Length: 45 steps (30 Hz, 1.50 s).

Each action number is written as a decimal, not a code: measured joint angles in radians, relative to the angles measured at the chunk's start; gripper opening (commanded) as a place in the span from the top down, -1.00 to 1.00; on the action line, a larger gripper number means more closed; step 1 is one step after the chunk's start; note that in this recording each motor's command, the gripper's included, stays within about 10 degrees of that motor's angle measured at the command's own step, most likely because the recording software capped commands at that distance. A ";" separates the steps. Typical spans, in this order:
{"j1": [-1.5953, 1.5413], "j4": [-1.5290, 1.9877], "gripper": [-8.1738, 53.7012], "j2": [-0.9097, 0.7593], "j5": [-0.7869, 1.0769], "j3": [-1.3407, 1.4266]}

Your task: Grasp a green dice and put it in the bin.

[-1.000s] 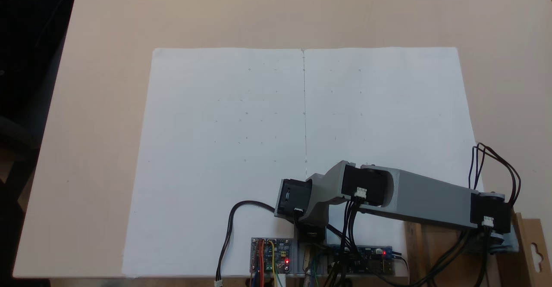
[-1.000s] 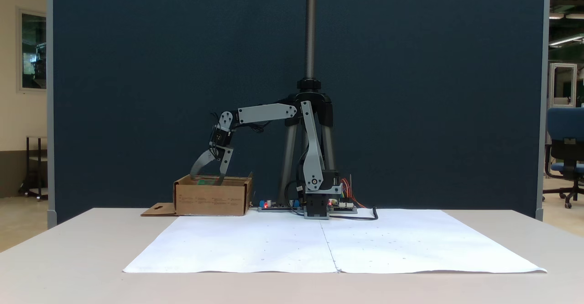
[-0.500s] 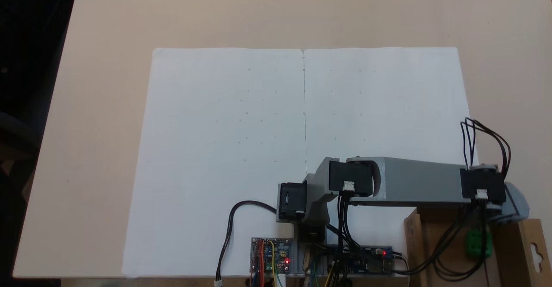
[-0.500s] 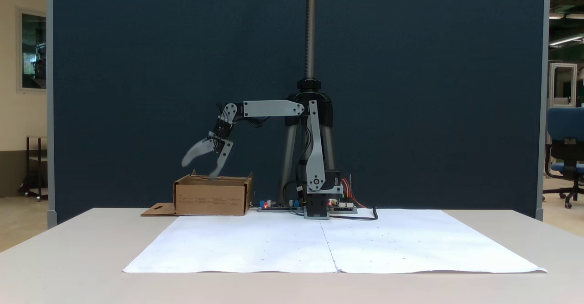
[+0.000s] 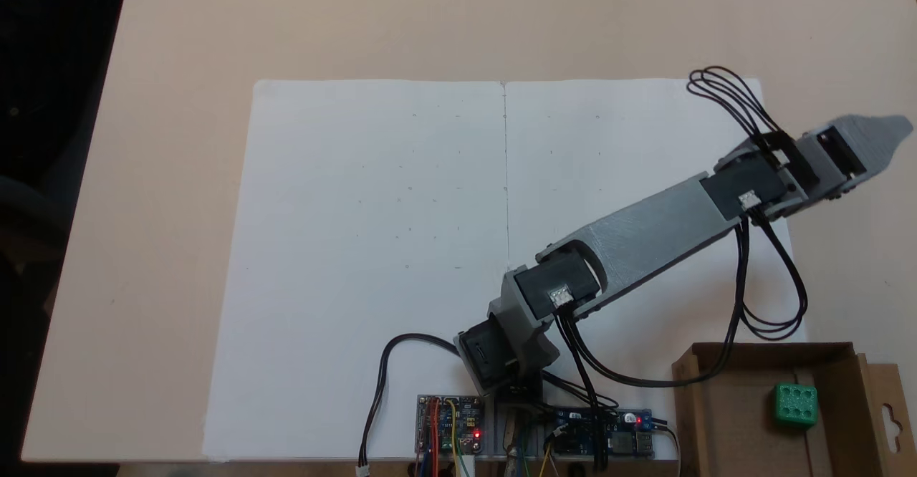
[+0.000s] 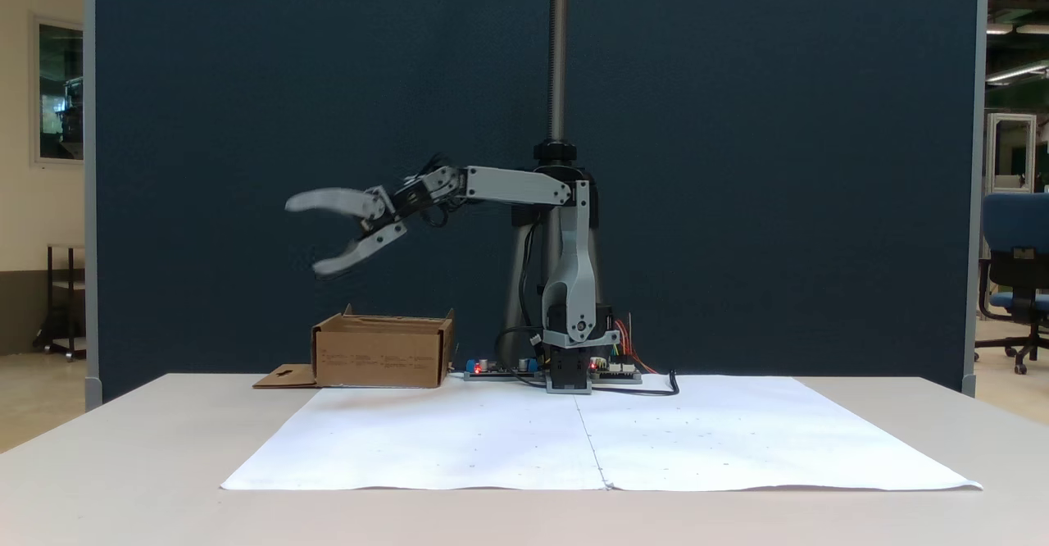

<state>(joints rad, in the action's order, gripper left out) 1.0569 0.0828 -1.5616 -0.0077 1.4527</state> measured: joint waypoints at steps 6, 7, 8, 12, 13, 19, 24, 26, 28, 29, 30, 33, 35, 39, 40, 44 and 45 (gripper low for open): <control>-0.222 -0.002 -0.69 -0.103 -0.003 0.021; -0.261 -0.002 -0.69 -0.132 -0.003 0.046; -0.296 -0.002 -0.70 -0.161 -0.003 0.075; -0.471 -0.015 -0.77 -0.275 -0.006 0.250; -0.512 -0.035 -0.77 -0.308 -0.006 0.319; -0.716 -0.219 -0.70 -0.483 -0.014 0.971; -0.726 -0.387 -0.69 -0.640 -0.014 1.374; -0.718 -0.453 -0.69 -0.681 -0.014 1.456; -0.715 -0.525 -0.69 -0.683 -0.014 1.483; -0.713 -0.554 -0.69 -0.681 -0.014 1.488; -0.712 -0.586 -0.69 -0.683 -0.014 1.486; -0.718 -0.695 -0.69 -0.683 -0.014 1.503; -0.723 -0.765 -0.69 -0.686 -0.014 1.546; -0.726 -0.897 -0.69 -0.686 -0.014 1.554; -0.726 -0.931 -0.68 -0.686 -0.014 1.554; -0.726 -1.065 -0.68 -0.686 -0.014 1.560; -0.726 -1.091 -0.68 -0.686 -0.014 1.562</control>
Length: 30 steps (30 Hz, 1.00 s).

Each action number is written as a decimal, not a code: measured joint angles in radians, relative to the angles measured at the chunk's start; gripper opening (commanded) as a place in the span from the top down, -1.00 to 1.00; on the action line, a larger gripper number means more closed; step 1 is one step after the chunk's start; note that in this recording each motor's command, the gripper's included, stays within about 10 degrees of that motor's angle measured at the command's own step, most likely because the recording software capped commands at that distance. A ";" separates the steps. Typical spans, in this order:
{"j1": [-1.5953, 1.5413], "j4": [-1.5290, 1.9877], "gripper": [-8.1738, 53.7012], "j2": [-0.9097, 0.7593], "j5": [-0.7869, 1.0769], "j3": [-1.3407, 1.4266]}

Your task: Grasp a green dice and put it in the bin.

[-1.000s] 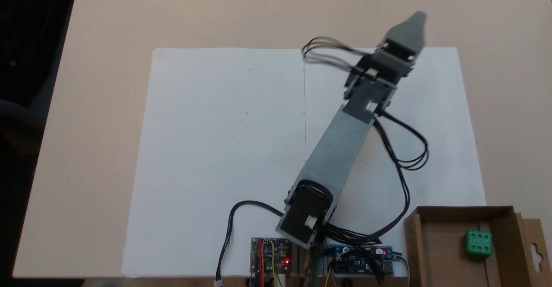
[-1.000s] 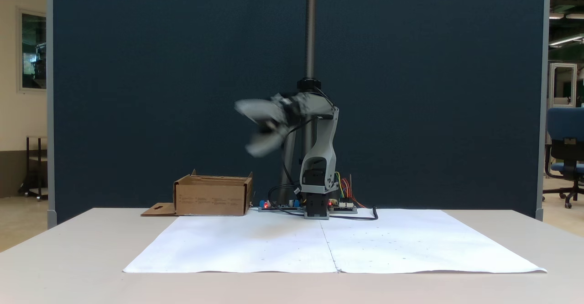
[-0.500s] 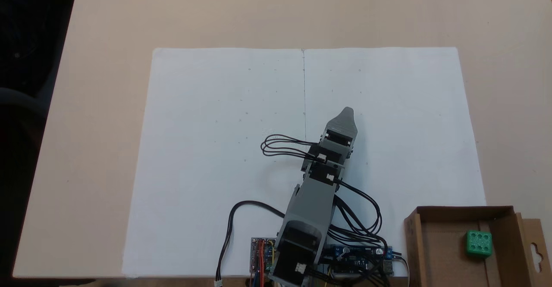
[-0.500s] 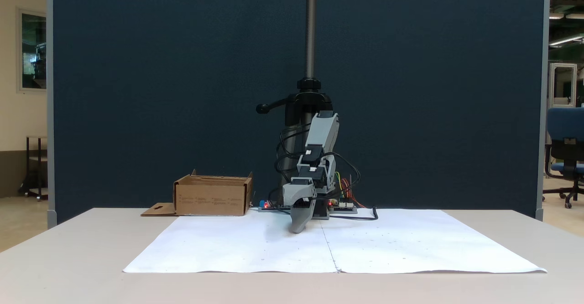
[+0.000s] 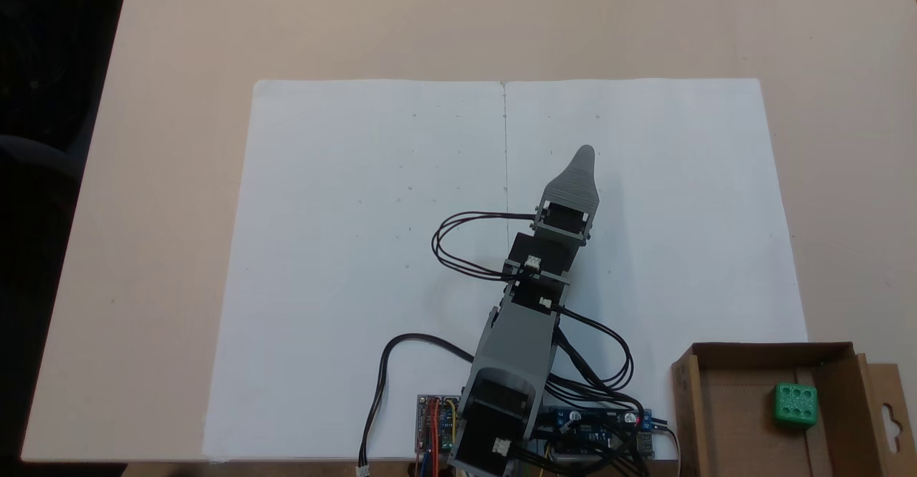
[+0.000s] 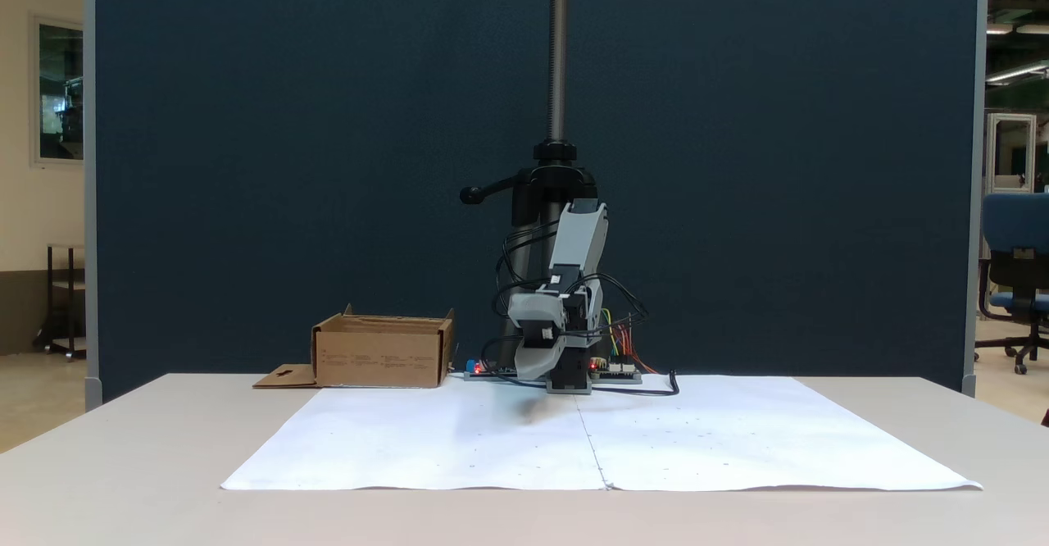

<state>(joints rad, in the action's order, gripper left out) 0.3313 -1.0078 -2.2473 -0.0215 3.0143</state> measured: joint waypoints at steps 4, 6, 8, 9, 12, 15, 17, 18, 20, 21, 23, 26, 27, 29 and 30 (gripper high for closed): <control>0.000 -0.124 -0.68 0.000 0.000 0.000; -0.005 -0.184 -0.68 0.000 -0.002 0.018; -0.018 -0.229 -0.69 0.000 0.000 0.025; -0.040 -0.238 -0.69 0.000 0.000 0.026; -0.129 -0.241 -0.70 0.000 0.000 0.040; -0.215 -0.250 -0.74 0.000 -0.002 0.049; -0.238 -0.273 -0.74 0.000 0.000 0.049; -0.242 -0.279 -0.74 0.000 -0.002 0.051; -0.247 -0.282 -0.74 0.000 -0.002 0.051; -0.245 -0.282 -0.74 0.000 -0.002 0.051; -0.245 -0.282 -0.74 0.000 -0.002 0.051; -0.250 -0.282 -0.74 0.000 -0.002 0.051; -0.256 -0.282 -0.74 0.000 -0.002 0.051; -0.258 -0.282 -0.74 0.000 -0.002 0.051; -0.258 -0.282 -0.74 0.000 -0.002 0.051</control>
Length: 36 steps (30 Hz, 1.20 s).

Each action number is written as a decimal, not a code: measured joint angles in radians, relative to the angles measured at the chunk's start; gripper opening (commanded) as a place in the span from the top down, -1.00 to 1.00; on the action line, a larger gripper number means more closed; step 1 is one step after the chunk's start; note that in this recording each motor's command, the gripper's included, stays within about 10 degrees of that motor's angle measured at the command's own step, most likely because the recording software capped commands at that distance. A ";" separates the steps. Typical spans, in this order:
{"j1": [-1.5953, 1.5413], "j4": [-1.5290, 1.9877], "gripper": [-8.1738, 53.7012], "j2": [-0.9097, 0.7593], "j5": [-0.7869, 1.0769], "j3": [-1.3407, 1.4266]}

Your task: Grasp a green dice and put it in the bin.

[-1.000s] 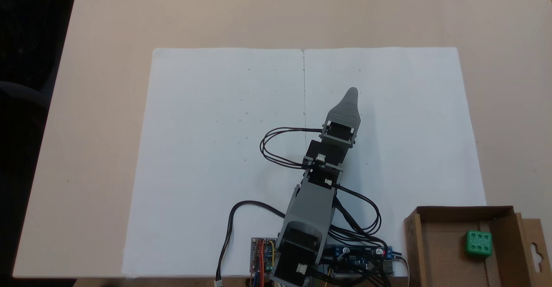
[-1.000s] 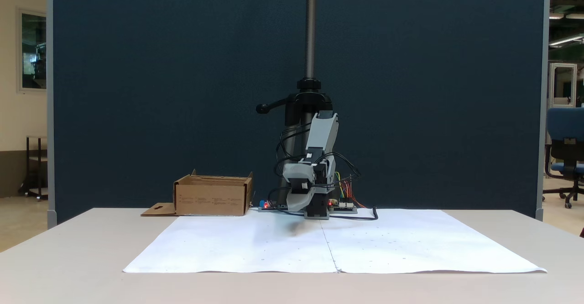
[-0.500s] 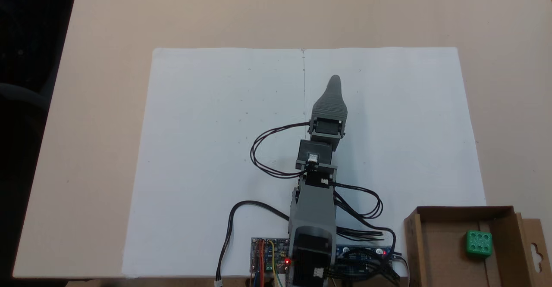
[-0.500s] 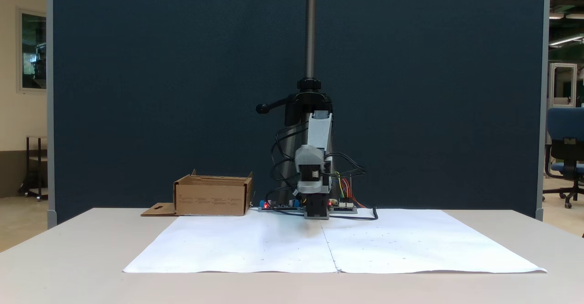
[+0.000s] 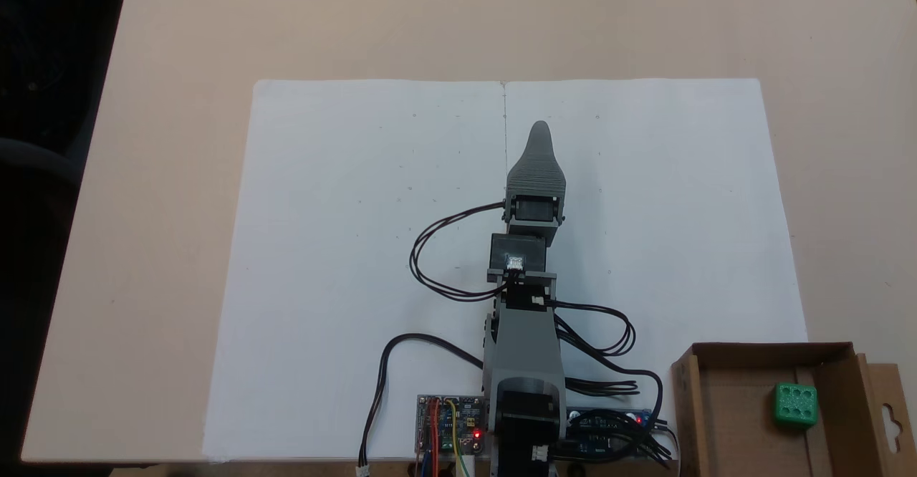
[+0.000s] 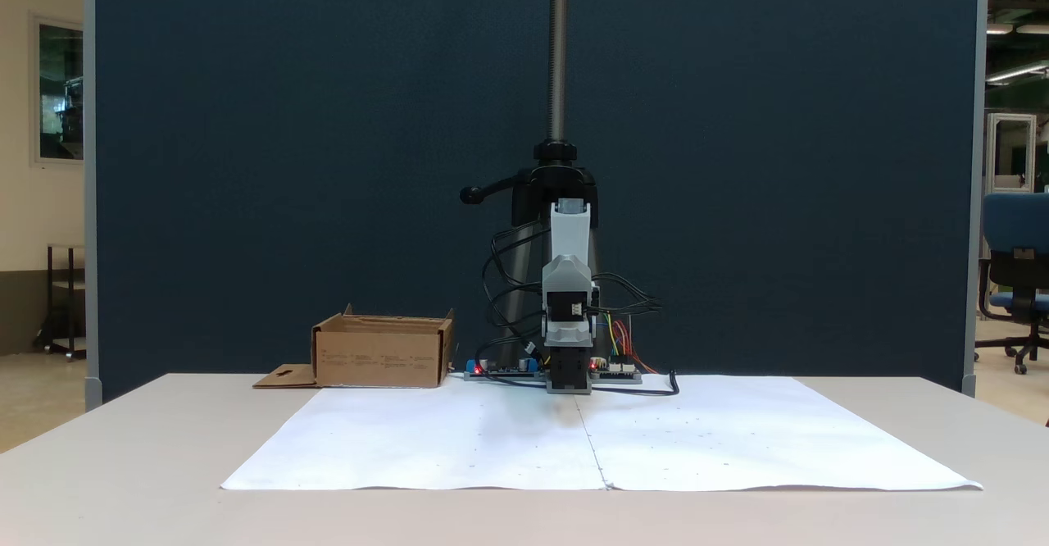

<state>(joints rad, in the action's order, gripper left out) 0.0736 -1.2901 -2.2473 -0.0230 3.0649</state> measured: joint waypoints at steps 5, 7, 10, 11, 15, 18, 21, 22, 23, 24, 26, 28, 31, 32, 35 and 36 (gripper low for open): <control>0.011 0.000 -0.73 0.000 0.000 0.000; 0.002 0.000 -0.74 0.000 0.000 -0.002; 0.003 0.000 -0.74 0.000 0.000 0.000; 0.006 0.000 -0.72 0.000 0.000 0.000; 0.011 0.000 -0.72 0.000 0.000 0.000; 0.012 0.000 -0.71 0.000 0.000 0.000; 0.012 0.000 -0.72 0.000 0.000 0.000; 0.012 0.002 -0.72 0.000 0.000 0.000; 0.012 0.002 -0.72 0.000 0.000 0.000; 0.011 0.000 -0.72 0.000 0.000 0.000; 0.012 0.000 -0.72 0.000 0.000 0.000; 0.011 0.000 -0.72 0.000 0.000 0.000; 0.000 0.000 -0.72 0.000 0.000 0.000; 0.000 0.000 -0.72 0.000 0.000 0.000; -0.003 0.000 -0.72 0.000 0.000 -0.002; -0.005 0.002 -0.72 0.000 0.000 0.000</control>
